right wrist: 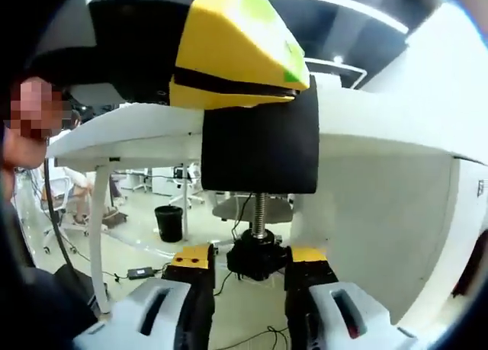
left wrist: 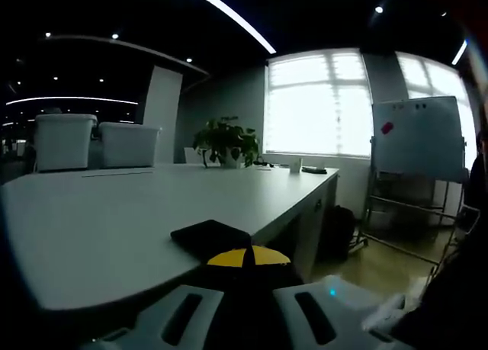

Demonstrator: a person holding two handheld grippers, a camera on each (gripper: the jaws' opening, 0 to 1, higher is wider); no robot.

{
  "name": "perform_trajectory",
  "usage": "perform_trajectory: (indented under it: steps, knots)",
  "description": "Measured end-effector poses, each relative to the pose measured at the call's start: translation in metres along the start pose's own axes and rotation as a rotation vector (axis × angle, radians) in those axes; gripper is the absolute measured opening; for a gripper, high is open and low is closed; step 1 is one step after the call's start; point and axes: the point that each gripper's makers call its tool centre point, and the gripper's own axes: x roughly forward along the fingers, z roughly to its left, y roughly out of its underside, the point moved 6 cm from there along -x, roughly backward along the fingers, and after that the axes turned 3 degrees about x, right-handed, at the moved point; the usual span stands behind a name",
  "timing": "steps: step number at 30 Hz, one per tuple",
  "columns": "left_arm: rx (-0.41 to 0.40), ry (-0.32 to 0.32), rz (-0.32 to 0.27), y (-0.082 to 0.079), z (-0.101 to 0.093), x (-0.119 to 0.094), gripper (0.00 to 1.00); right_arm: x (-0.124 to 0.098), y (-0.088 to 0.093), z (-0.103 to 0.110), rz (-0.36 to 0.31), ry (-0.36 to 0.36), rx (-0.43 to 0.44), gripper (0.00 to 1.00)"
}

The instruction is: Clamp the fixed fixture on the desktop, loosen the retaining clip, secure it to the edge of the desk, and tighten the retaining clip.

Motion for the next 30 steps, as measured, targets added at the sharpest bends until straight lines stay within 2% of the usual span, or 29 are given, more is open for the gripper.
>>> perform_trajectory:
  steps: [2, 9, 13, 18, 21, 25, 27, 28, 30]
  knots:
    - [0.001, 0.000, 0.001, 0.001, 0.000, 0.000, 0.01, 0.001, 0.001, -0.003, 0.013, -0.007, 0.026, 0.30]
    - [0.003, 0.000, 0.000, 0.002, -0.002, 0.000, 0.01, -0.004, -0.003, -0.004, -0.003, 0.002, 0.015, 0.27]
    - [0.006, 0.000, 0.001, 0.002, -0.003, 0.000, 0.01, -0.005, -0.005, -0.004, 0.013, -0.034, 0.020, 0.27]
    - [0.010, -0.002, 0.005, 0.002, -0.004, -0.001, 0.01, -0.002, -0.005, -0.007, 0.029, -0.176, -0.003, 0.27]
    - [0.012, -0.005, 0.006, 0.001, -0.005, -0.002, 0.01, -0.003, -0.005, -0.010, 0.018, -0.280, -0.018, 0.26]
    - [0.010, -0.013, 0.008, 0.001, -0.006, -0.003, 0.01, -0.001, -0.005, -0.013, 0.021, -0.450, 0.015, 0.26]
    - [0.010, -0.020, 0.008, 0.001, -0.006, -0.003, 0.01, 0.003, -0.006, -0.013, 0.007, -0.511, -0.033, 0.26]
    - [0.004, -0.024, 0.010, 0.001, -0.007, -0.004, 0.01, 0.004, -0.005, -0.011, 0.019, -0.557, 0.014, 0.26]
    - [-0.001, -0.032, 0.017, 0.001, -0.008, -0.003, 0.01, 0.012, -0.004, -0.017, -0.001, -0.615, 0.015, 0.26]
